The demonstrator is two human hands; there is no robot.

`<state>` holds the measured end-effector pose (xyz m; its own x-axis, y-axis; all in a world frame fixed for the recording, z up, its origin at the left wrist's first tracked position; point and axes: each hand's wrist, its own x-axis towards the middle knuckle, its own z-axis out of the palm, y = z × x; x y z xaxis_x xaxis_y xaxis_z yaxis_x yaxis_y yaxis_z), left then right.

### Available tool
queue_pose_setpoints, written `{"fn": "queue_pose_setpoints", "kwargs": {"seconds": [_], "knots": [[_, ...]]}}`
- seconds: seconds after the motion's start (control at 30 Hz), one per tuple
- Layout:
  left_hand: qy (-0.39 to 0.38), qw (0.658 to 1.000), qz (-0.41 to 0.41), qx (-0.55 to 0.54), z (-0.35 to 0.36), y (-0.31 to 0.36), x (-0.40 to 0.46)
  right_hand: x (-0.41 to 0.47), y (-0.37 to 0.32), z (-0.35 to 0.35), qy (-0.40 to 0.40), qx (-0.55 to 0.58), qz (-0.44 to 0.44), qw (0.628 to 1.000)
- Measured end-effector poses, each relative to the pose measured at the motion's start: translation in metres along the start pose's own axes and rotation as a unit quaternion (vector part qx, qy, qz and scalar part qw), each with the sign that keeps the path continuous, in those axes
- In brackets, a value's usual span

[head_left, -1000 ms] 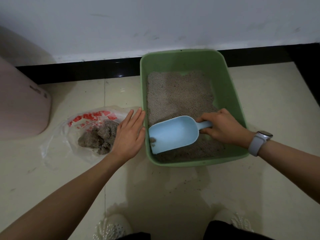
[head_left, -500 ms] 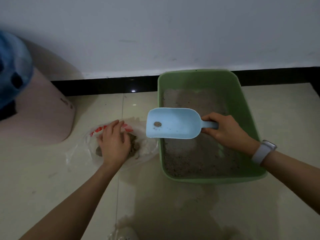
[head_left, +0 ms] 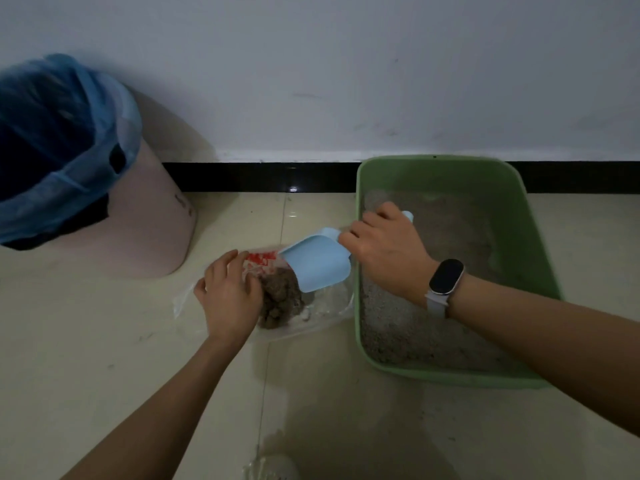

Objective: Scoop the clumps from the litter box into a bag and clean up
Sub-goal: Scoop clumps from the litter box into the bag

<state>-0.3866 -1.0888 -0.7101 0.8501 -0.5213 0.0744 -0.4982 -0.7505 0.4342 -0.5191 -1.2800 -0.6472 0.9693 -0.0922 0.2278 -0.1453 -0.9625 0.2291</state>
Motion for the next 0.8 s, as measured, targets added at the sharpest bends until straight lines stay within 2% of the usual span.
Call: {"fn": "queue_pose_setpoints", "kwargs": {"seconds": [0.07, 0.13, 0.23, 0.33, 0.4, 0.47, 0.63, 0.7, 0.8], "knots": [[-0.015, 0.999, 0.021, -0.022, 0.001, 0.014, 0.0, -0.012, 0.014, -0.001, 0.006, 0.065, 0.07, 0.995], [-0.04, 0.997, 0.054, -0.048, 0.006, 0.036, 0.0, -0.031, 0.033, -0.001, 0.009, 0.132, 0.174, 0.976], [-0.085, 0.986, 0.121, -0.08, 0.023, 0.088, -0.003, -0.067, 0.06, -0.004, 0.02, 0.232, 0.36, 0.903], [-0.148, 0.965, 0.2, -0.081, 0.039, 0.152, -0.013, -0.111, 0.086, -0.008, 0.073, 0.283, 0.498, 0.816], [-0.207, 0.938, 0.271, -0.057, 0.05, 0.186, -0.031, -0.146, 0.104, -0.009, 0.094, 0.272, 0.554, 0.781], [-0.272, 0.894, 0.353, -0.036, 0.062, 0.205, -0.056, -0.188, 0.12, -0.007, 0.099, 0.23, 0.599, 0.761], [-0.394, 0.794, 0.462, -0.008, 0.089, 0.208, -0.102, -0.285, 0.137, 0.005, 0.04, 0.189, 0.703, 0.684], [-0.41, 0.768, 0.493, -0.004, 0.096, 0.206, -0.107, -0.315, 0.135, 0.014, 0.015, 0.189, 0.748, 0.636], [-0.422, 0.748, 0.512, -0.005, 0.105, 0.206, -0.11, -0.35, 0.13, 0.024, 0.014, 0.185, 0.811, 0.554]]}}
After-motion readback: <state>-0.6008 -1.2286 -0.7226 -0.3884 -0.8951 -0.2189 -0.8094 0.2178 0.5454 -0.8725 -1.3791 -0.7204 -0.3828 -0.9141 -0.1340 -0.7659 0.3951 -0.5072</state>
